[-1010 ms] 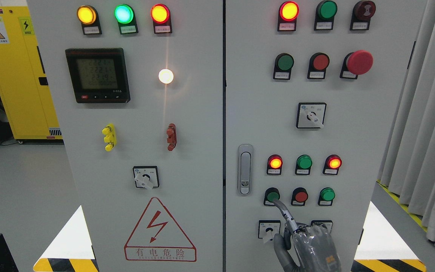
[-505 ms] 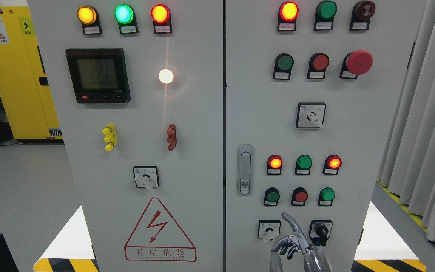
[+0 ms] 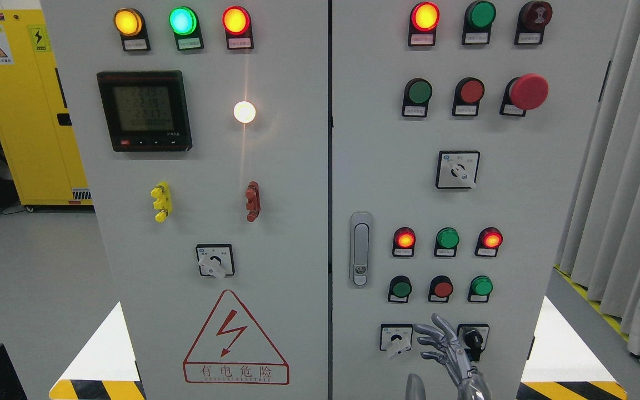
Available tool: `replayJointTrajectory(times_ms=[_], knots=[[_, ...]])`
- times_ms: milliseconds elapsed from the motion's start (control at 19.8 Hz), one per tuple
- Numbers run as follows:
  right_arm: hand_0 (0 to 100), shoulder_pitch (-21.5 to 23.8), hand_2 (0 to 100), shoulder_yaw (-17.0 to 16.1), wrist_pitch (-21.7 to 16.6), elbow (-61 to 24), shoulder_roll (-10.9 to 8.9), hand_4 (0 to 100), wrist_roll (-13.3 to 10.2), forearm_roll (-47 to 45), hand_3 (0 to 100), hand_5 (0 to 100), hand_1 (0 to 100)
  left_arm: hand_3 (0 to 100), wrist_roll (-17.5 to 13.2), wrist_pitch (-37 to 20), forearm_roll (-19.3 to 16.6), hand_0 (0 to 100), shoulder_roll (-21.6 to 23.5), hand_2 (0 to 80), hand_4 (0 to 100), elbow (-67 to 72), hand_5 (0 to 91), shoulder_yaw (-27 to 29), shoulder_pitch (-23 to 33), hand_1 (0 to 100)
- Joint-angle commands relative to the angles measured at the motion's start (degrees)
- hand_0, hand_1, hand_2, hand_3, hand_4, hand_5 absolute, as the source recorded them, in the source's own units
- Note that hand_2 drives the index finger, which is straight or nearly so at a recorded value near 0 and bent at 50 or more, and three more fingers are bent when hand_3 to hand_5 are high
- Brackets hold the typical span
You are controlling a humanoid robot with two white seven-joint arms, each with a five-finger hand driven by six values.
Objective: Press green start button
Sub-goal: 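Withdraw the right hand down away from the button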
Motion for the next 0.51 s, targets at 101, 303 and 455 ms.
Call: replayJointTrajectory(times_ms=[101, 303, 455], knots=[[67, 0.3, 0, 2.0, 0.0, -2.1, -0.79, 17, 0.0, -1.2, 12, 12, 74, 0, 0.0, 0.0, 0.0, 12, 0.0, 0.0, 0, -0.1, 0.0, 0.0, 0.0, 56], [67, 0.2, 0, 2.3, 0.1, -2.1, -0.88, 17, 0.0, -0.2, 13, 12, 74, 0, 0.0, 0.0, 0.0, 12, 0.0, 0.0, 0, -0.1, 0.0, 0.0, 0.0, 56], [66, 0.2, 0, 2.6, 0.1, -2.1, -0.88, 17, 0.0, -0.2, 13, 12, 74, 0, 0.0, 0.0, 0.0, 12, 0.0, 0.0, 0, 0.0, 0.0, 0.0, 0.0, 56]])
